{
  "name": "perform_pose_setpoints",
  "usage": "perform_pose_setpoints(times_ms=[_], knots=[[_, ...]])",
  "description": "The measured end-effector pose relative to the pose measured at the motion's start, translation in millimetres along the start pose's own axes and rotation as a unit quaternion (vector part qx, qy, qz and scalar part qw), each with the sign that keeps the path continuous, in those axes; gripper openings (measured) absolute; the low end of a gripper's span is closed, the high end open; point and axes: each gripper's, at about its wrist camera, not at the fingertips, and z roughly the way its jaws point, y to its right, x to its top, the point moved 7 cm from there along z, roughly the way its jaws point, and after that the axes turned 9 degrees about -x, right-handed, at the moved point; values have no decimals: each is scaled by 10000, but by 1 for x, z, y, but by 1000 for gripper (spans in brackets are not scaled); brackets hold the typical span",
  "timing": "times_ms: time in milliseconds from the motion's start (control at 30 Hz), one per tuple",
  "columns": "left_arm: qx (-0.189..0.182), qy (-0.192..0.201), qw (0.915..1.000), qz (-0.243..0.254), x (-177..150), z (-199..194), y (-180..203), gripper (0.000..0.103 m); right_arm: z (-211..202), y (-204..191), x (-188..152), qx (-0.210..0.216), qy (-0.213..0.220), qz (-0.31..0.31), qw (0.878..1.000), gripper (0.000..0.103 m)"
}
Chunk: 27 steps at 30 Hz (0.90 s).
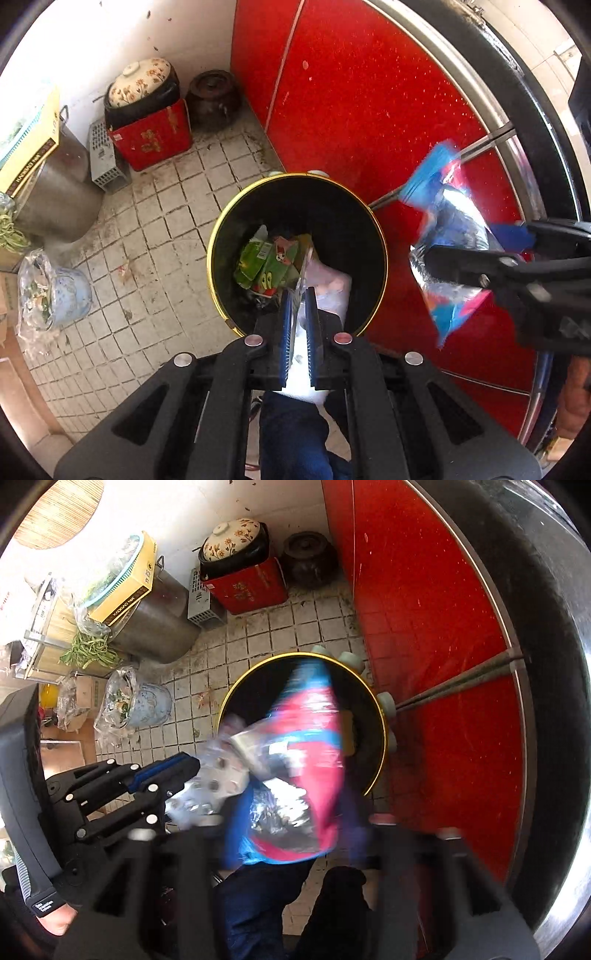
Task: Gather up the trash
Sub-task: 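Open both tools to drop the blister pack and wrapper into the bin, then grasp the blue toothpaste tube with left tool while right tool grasps crumpled foil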
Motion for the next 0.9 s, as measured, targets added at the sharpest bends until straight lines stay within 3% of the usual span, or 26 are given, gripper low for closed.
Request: perform_pose_setpoints(times_ms=[133, 167, 200, 267, 333, 467, 633, 767, 900], knots=[[52, -2, 10000, 61, 1, 2, -1, 7, -3, 0, 2, 94, 36, -19, 9999, 72], [53, 6, 10000, 55, 0, 1, 0, 16, -4, -1, 2, 118, 44, -29, 9999, 72], [42, 17, 10000, 48, 0, 0, 0, 42, -6, -1, 2, 109, 57, -36, 9999, 73], [33, 157, 9999, 57, -1, -7, 4, 80, -13, -3, 0, 155, 108, -36, 9998, 75], [116, 330, 9993, 156, 0, -17, 8, 82, -23, -3, -2, 211, 198, 1, 9996, 77], [262, 280, 9988, 307, -5, -31, 17, 90, -58, 3, -10, 391, 486, 163, 9979, 83], [353, 509, 9957, 690, -3, -67, 47, 92, -130, 33, -36, 342, 1146, 386, 9921, 89], [371, 716, 9869, 1396, 3, -93, 101, 93, -189, 91, -75, 103, 1718, 969, 9803, 92], [-122, 789, 9698, 2305, 6, -96, 196, 93, -242, 177, -140, -450, 2236, 1899, 9549, 93]])
